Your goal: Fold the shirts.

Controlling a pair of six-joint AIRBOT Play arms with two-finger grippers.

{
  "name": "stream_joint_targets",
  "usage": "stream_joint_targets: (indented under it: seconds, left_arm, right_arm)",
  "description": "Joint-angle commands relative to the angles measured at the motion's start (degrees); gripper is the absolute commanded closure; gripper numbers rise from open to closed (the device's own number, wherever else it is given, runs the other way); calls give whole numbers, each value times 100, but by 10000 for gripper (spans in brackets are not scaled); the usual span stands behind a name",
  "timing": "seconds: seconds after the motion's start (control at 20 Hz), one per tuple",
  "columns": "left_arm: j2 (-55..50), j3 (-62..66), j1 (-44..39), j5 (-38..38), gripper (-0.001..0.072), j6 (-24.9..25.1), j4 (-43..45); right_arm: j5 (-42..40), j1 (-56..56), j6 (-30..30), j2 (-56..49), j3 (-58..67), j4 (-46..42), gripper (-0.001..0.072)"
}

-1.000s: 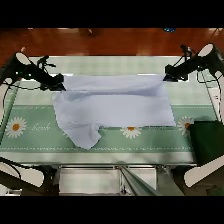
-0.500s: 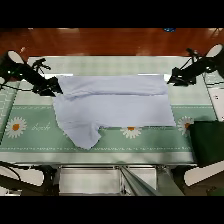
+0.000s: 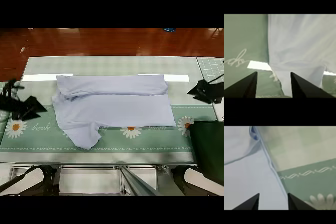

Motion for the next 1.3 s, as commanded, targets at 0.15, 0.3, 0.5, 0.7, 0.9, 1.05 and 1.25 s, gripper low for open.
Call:
stream_joint_targets:
  seconds: [0.15, 0.3, 0.5, 0.7, 0.9, 1.05, 1.25]
  left_arm:
    - [855, -2356, 791, 111, 198, 610, -1174]
    - [844, -2800, 452, 601, 198, 608, -1259]
    - [841, -3062, -229, 1606, 199, 538, -1853]
    - [809, -3060, -1088, 2389, 200, 492, -2304]
    - [455, -3018, -1639, 2430, 689, 549, -2293]
    - [452, -2924, -1528, 2181, 691, 675, -2269]
    - [457, -2826, -1497, 2109, 691, 715, -2273]
  right_arm:
    - [-520, -160, -907, 1563, -2302, 1534, 298]
    - [-367, -160, -907, 1593, -2352, 1543, 298]
    - [-297, -160, -879, 1593, -2350, 1552, 298]
    - [-273, -160, -813, 1593, -2350, 1552, 298]
    - [-127, -597, -793, 1593, -2243, 1480, 298]
    - [295, -1488, -540, 1593, -2199, 479, 298]
    - [629, -1185, 50, 1331, -2704, -299, 298]
